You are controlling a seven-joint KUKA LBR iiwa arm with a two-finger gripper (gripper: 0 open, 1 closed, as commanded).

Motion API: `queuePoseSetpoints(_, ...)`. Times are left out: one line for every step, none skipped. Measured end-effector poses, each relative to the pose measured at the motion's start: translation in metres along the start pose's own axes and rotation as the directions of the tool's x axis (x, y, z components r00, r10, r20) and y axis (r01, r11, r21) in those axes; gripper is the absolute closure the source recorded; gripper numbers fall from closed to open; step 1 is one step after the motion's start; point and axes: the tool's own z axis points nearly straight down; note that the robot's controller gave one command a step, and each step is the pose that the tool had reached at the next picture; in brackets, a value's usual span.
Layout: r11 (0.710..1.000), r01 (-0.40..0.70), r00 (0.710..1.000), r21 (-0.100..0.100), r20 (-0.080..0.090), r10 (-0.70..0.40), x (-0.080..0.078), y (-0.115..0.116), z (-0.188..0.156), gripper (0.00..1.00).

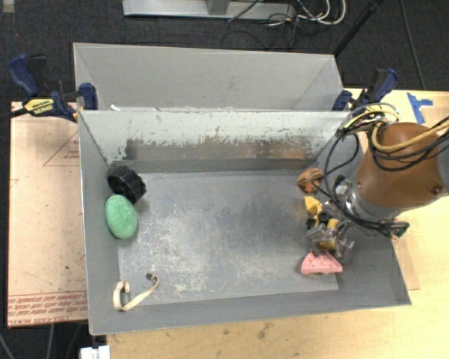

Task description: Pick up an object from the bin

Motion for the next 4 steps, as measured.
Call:
queuePoseSetpoints(1.0,0.0,1.0,-0.001,-0.002,0.0,0.0,0.001,-0.003,1.0)
queuePoseSetpoints(1.0,0.0,1.0,0.001,-0.006,0.0,0.001,0.001,-0.015,1.0)
queuePoseSetpoints(1.0,-0.001,1.0,0.004,-0.006,0.001,0.001,0.0,-0.025,1.0)
queuePoseSetpoints(1.0,-0.001,1.0,0.005,-0.006,0.001,0.001,-0.001,-0.032,1.0)
